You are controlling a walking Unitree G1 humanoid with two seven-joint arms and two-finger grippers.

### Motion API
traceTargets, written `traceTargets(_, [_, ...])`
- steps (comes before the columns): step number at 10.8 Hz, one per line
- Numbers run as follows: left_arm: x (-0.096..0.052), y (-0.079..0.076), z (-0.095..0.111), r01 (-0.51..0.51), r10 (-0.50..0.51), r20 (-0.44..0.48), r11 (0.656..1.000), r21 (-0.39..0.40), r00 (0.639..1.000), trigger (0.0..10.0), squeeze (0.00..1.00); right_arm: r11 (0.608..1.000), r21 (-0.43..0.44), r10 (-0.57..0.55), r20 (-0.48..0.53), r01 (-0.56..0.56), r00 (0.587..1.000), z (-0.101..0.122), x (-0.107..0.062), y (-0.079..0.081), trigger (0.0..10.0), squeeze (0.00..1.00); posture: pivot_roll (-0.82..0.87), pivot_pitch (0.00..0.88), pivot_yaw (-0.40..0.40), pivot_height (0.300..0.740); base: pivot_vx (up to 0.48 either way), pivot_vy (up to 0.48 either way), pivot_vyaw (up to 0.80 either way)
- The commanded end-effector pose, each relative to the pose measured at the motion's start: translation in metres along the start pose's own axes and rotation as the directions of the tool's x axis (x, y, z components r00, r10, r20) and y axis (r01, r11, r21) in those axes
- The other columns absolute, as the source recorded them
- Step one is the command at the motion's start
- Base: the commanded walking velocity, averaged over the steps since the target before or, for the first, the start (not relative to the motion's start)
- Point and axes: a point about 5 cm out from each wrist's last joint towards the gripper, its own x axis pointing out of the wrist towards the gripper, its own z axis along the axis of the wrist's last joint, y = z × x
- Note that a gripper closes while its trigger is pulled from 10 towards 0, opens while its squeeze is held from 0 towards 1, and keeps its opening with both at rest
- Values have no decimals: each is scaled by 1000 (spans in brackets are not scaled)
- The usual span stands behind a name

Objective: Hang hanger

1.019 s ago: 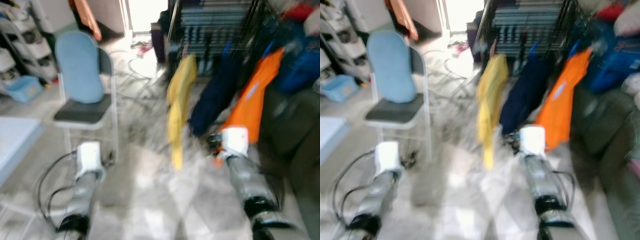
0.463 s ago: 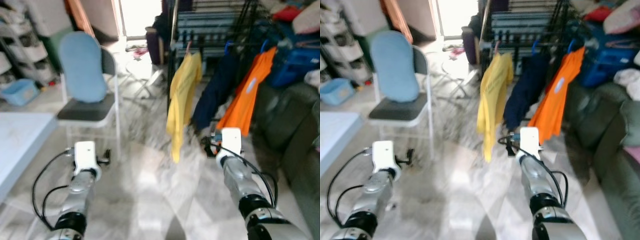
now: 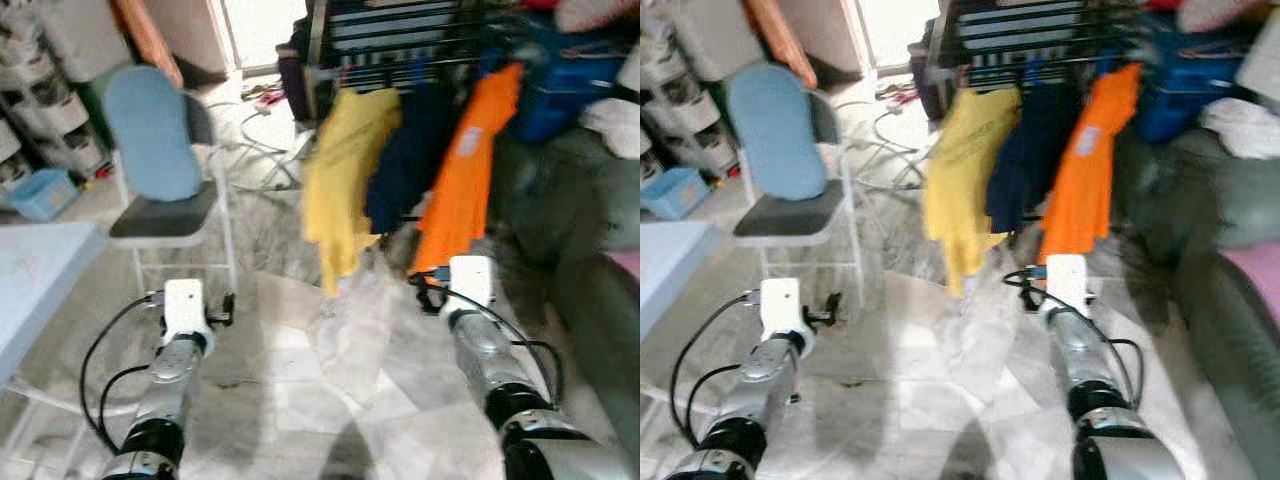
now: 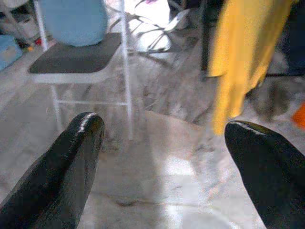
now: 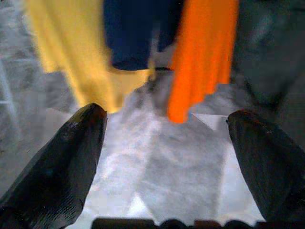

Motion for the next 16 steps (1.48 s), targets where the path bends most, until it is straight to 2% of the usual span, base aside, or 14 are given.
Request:
traceTargets(1, [1, 4, 3, -5, 5, 9, 1000, 11, 1000, 10000, 0, 1000, 11, 5, 15, -5, 1000, 3, 1, 5, 10000, 0, -139, 0, 127, 740, 0, -401, 0])
traceTargets(4, [3, 15, 5, -74, 74, 10, 997, 14, 997, 10000, 0, 1000, -3, 13, -21, -13, 1000, -2, 1, -1, 10000, 0, -136, 0, 127, 740, 0, 0, 0])
traceTargets(6, [2, 32, 2, -171, 172, -25, 985, 16, 985, 10000, 0, 998, -22, 57, -53, -58, 997, -3, 2, -1, 10000, 0, -128, 0, 115, 740, 0, 0, 0])
traceTargets(8, [1, 40, -1, -213, 213, -39, 977, -4, 976, 10000, 0, 996, -29, 80, -64, -82, 995, -4, 2, -1, 10000, 0, -122, 0, 103, 740, 0, 0, 0])
traceTargets(9, [-2, 46, -7, -233, 232, -60, 973, 0, 971, 10000, 0, 996, -14, 83, -83, -84, 993, -8, 2, -3, 10000, 0, -111, 0, 76, 740, 0, 0, 0])
traceTargets(11, [-9, 50, -21, -235, 231, -104, 972, -29, 967, 10000, 0, 989, -59, 129, -104, -136, 986, -10, 1, 5, 10000, 0, -82, 0, -8, 740, 0, 0, 0])
traceTargets(12, [-11, 51, -26, -220, 214, -117, 975, -38, 970, 10000, 0, 986, -73, 142, -104, -150, 984, -10, 1, 8, 10000, 0, -73, 0, -23, 740, 0, 0, 0])
traceTargets(13, [-16, 53, -39, -195, 191, -185, 981, -9, 964, 10000, 0, 986, -75, 138, -118, -147, 983, -13, 0, 8, 10000, 0, -70, 0, -23, 740, 0, 0, 0])
traceTargets(14, [-25, 62, -57, -195, 191, -297, 981, 19, 936, 10000, 0, 991, -57, 111, -145, -120, 983, -20, -2, 1, 10000, 0, -74, 0, -6, 740, 0, 0, 0])
traceTargets(15, [-29, 66, -65, -191, 180, -349, 982, 4, 920, 10000, 0, 993, -47, 97, -167, -107, 981, -26, -4, -2, 10000, 0, -81, 0, 13, 740, 0, 0, 0])
traceTargets(16, [-36, 72, -74, -162, 172, -401, 985, 61, 900, 10000, 0, 997, -22, 67, -213, -74, 975, -40, -10, -9, 10000, 0, -82, 0, 26, 740, 0, 0, 0])
